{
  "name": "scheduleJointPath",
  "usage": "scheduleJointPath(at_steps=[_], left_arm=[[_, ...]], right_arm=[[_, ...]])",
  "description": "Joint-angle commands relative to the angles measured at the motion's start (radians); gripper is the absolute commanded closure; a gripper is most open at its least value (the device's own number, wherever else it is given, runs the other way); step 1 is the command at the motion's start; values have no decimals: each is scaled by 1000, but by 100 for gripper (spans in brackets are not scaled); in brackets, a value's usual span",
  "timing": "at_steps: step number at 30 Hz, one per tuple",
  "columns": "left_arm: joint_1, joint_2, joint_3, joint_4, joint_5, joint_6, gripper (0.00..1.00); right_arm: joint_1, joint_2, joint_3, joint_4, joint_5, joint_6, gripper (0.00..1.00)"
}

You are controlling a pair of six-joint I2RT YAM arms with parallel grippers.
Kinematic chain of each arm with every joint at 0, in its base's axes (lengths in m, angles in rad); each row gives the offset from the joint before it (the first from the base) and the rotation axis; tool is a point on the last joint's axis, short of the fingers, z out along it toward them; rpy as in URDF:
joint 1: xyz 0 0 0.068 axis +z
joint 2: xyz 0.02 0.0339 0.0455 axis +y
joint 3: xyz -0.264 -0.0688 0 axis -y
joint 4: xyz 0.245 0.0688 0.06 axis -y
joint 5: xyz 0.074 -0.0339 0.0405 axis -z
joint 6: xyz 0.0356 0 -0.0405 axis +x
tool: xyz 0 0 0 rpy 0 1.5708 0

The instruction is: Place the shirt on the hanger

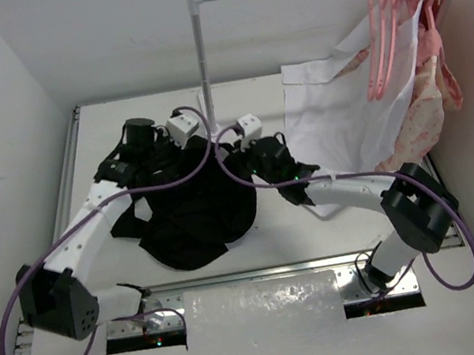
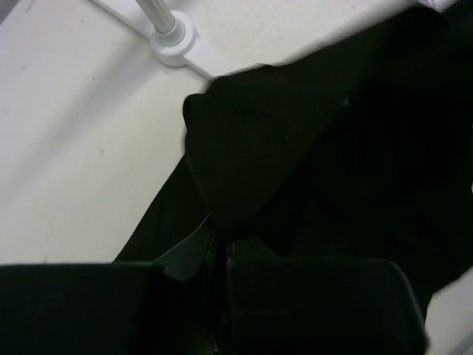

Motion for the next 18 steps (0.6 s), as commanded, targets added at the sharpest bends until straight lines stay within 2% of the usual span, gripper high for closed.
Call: scheduleJointPath(at_steps=[1,3,6,7,8,9,11,12,15,18], left_arm=[[18,-155,3,-162,88,168,100],[20,-169,19,-215,104,156,100],[18,-174,-15,-195,99,90,100],[20,-159,-30,-171,93,60,100],[17,-145,-30,-163,93,46,100],[20,-111,-18,-153,95,20,100],[18,-76,-1,-134,98,-8,100],[18,-41,14,-104,89,-34,100],[18,16,43,-51,58,-81,100],[17,91,88,-33,52,-112,100]], right_arm=[[1,25,261,-257,-282,-183,100],[-6,51,334,-317,-302,-201,100],[-45,73,374,-363,-252,-195,97],[-86,96,400,-442,-269,-173,82],[-109,103,426,-485,-281,-162,71],[-150,105,459,-541,-375,-157,47],[-177,84,496,-611,-440,-178,34],[-181,62,507,-682,-444,-241,28],[-181,-66,506,-763,-408,-316,23],[-181,-205,494,-806,-356,-416,23]])
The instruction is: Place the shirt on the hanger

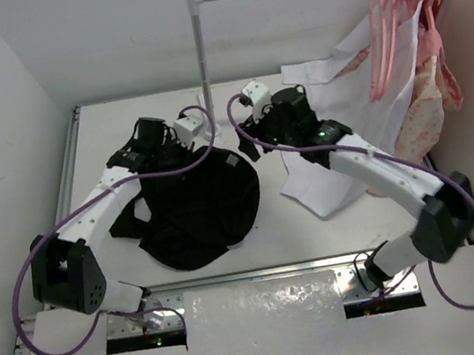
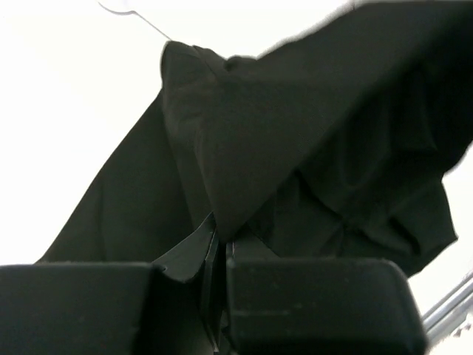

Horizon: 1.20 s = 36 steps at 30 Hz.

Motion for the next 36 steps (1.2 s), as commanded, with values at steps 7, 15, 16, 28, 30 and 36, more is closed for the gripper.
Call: scheduleJointPath(at_steps=[7,15,16,28,30,36], left_arm=[[-55,82,89,142,-46,-63,100],[-72,98,75,173,-27,-63,100],[-72,98,75,173,-29,-62,100],[-72,68,43,173,-30,-29,100],[-72,69,38,174,-29,-28,100],[-72,68,35,174,-29,-26,100]], right_arm=[[4,-333,117,-39,487,-214,53],[-234,-157,440,-208,606,-138,41],[-274,-151,444,-192,604,-118,35],[-522,-22,622,-260,388,-10,43],[-538,-23,613,-254,386,-9,47],[-582,-14,610,-253,374,-15,52]])
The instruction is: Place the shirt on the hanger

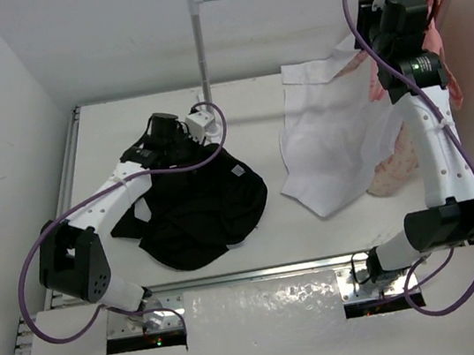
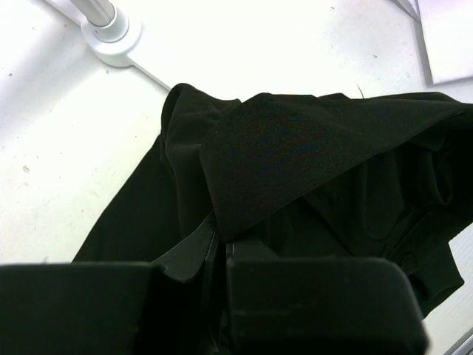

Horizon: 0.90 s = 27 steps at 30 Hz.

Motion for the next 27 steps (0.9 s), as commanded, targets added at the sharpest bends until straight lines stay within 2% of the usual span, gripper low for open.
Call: scheduleJointPath(at_steps=[1,14,21,27], left_arm=[[-4,-34,0,38,7,7,100],[-6,-49,-16,39,10,19,100],[-6,-52,-19,42,2,31,100],[-6,-55,-19,43,2,31,100]], right_arm=[[-28,10,28,10,-19,10,53],[-93,73,48,-19,-55,-11,55],[-111,91,19,-16,-88,-5,62],[-148,130,26,-19,-111,13,64]])
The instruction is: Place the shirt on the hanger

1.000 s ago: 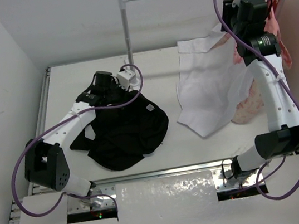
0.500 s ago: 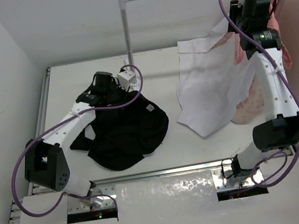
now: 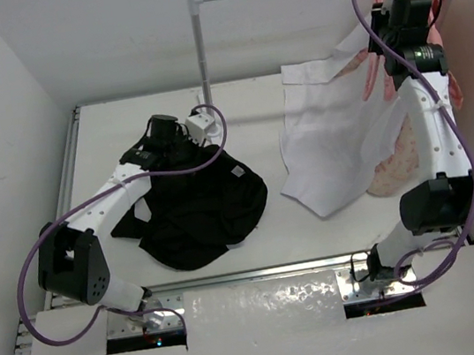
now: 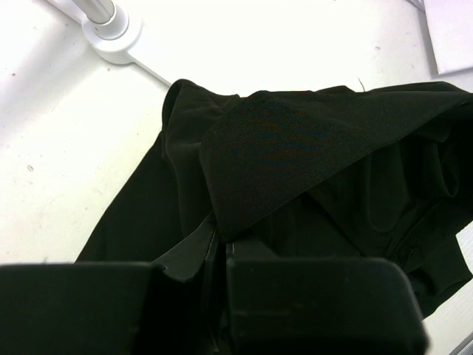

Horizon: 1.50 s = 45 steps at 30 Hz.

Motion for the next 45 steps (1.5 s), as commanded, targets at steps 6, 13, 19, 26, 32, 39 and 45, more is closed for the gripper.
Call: scheduleJointPath(at_steps=[6,13,19,26,32,39,45], left_arm=[[-4,-37,0,48,4,7,100],[-6,-34,3,51,4,4,100],[-6,-20,18,49,3,6,100],[-4,-20,29,48,7,1,100],[-4,-20,30,49,4,1,100],[-3,-11,56,54,3,-5,100],[-6,39,104,63,3,-26,100]], right_arm=[[-22,69,40,0,-42,8,69],[-22,34,3,26,-22,-3,100],[-22,-35,-45,63,-100,-47,100],[-20,-62,4,75,-253,-98,100],[-22,-75,32,66,-339,-101,100],[-13,-211,-164,140,-497,-28,100],[105,-358,-400,217,-485,-17,100]])
